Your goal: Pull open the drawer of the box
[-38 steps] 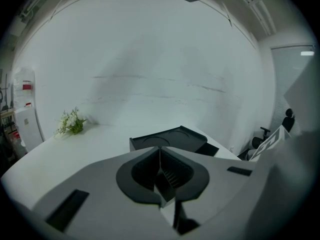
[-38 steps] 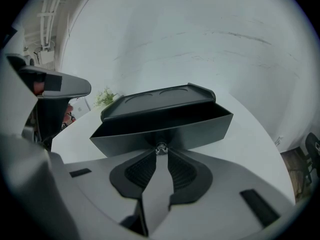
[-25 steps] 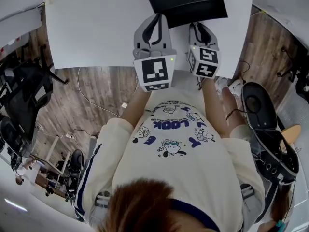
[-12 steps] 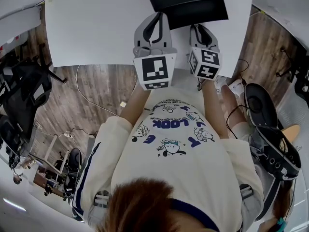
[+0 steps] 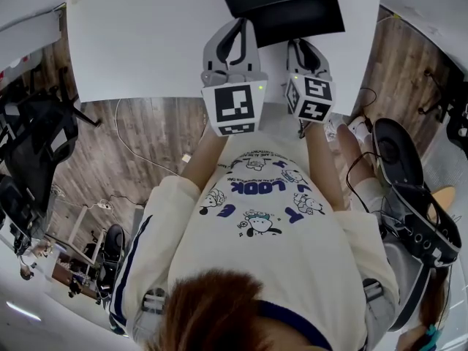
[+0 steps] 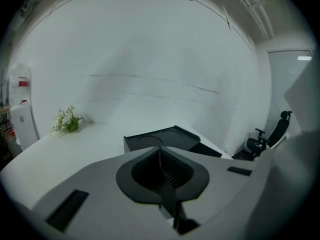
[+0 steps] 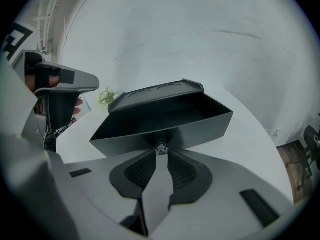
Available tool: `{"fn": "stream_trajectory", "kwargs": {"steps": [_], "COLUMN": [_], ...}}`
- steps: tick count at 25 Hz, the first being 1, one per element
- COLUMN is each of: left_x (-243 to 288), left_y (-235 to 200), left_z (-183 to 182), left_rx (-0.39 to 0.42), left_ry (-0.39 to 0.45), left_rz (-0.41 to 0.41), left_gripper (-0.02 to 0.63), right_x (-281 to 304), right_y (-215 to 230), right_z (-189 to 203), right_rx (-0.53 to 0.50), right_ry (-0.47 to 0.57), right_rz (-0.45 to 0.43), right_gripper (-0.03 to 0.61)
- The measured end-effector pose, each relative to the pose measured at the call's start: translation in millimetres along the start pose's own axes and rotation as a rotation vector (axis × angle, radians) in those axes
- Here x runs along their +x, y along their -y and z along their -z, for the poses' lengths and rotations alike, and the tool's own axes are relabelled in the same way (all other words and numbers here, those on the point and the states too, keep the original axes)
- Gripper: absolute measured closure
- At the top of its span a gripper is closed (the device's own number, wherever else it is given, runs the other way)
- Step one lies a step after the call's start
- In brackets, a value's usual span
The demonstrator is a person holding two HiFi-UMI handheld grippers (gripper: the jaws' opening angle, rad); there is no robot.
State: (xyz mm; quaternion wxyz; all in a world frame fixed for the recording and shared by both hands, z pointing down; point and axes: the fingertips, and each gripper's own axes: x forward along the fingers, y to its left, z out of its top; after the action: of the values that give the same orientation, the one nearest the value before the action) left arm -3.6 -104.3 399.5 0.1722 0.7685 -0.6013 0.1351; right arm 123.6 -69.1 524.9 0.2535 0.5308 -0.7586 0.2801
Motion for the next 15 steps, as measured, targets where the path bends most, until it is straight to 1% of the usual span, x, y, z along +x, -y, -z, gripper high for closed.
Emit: {"fn": "stream_trajectory", "kwargs": {"steps": [15], "left_x": [-5.9], "left_y": [0.9], "left_z": [1.1], "left_rx": [0.0], "left_ry": [0.001], "left_rz": [0.005], "left_gripper": [0.595], "right_x": [-7.6], "right_y": [-1.8], "right_z": [9.0], "right_rx": [0.0], "right_ry": [-0.015], "right_rz": [-0.003], "right_gripper": [0.491]}}
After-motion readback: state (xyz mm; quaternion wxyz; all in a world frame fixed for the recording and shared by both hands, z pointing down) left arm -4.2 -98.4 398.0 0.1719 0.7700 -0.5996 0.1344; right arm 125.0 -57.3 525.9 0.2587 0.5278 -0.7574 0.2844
